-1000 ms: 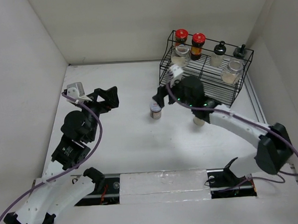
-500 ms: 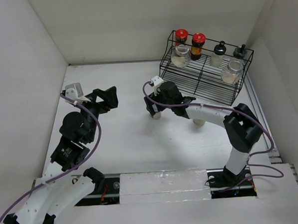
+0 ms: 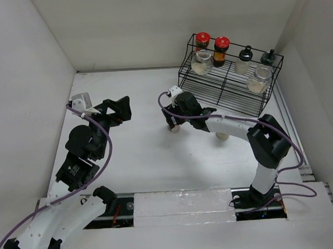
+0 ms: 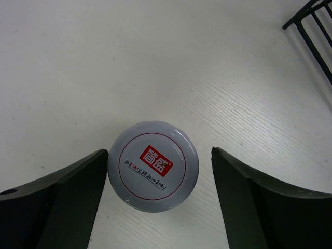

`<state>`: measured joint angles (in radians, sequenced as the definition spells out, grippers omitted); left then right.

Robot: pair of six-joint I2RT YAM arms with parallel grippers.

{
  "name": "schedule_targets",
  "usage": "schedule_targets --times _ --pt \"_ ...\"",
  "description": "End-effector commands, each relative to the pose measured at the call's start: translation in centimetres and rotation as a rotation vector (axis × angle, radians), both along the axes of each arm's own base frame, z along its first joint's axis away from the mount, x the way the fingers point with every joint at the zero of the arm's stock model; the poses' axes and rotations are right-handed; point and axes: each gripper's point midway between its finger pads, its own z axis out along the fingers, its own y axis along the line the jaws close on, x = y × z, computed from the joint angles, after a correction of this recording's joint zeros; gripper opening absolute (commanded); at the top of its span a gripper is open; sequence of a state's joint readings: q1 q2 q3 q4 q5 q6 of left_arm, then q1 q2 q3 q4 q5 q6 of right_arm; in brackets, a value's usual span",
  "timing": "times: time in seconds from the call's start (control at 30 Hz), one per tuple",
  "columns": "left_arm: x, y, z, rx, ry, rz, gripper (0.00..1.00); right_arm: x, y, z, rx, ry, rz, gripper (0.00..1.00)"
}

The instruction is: Organize the condiment bottles

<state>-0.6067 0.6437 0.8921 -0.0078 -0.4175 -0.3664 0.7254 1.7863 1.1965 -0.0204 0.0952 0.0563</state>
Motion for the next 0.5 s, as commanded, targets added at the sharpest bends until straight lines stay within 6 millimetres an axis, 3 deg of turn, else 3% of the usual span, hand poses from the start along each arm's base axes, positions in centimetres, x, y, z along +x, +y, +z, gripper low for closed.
schedule_targets --times 0.0,0.07,0.13,0.2,0.27,0.3,0.33,0.4,0.43,0.47 --pt "-0.2 0.0 1.2 -0.015 -0.043 -0.007 0.88 0.3 0.6 2.0 0.022 -0.047 -0.015 0.84" --pt "-0.2 -0.1 1.2 -0.014 -0.044 -0.016 0.88 0.1 0.9 2.1 0.023 -0.047 -0.020 0.65" --pt "-0.2 -0.1 1.2 -0.014 -0.044 -0.016 0.88 -0.1 1.1 2.6 0.027 -0.059 -0.019 0.58" --pt "-0.2 -0.1 1.2 -0.014 -0.044 -0.016 0.88 -0.1 0.8 4.6 0.058 -0.089 -0.035 0.50" --pt "-0.2 -0.1 1.2 -0.014 -0.044 -0.016 0.88 -0.1 0.4 6.6 0.080 -0.126 -0.053 0.49" --pt "-0.2 -0.1 1.2 -0.014 -0.044 -0.016 0.88 0.1 0.3 8.3 0.102 -0.154 -0.061 0.48" --pt "-0.2 -0.1 1.2 -0.014 -0.044 -0.016 0.88 -0.1 0.1 11.3 0.136 -0.204 -0.056 0.48" --pt "-0.3 -0.3 1.2 -0.013 -0.045 -0.025 0.88 0.5 -1.5 14.5 0.166 -0.268 -0.101 0.48" --pt "-0.3 -0.3 1.2 -0.013 -0.045 -0.025 0.88 0.3 -2.3 17.4 0.207 -0.313 -0.113 0.48" --pt "-0.3 -0.3 1.2 -0.013 -0.045 -0.025 0.88 0.5 -3.3 18.5 0.210 -0.338 -0.132 0.48"
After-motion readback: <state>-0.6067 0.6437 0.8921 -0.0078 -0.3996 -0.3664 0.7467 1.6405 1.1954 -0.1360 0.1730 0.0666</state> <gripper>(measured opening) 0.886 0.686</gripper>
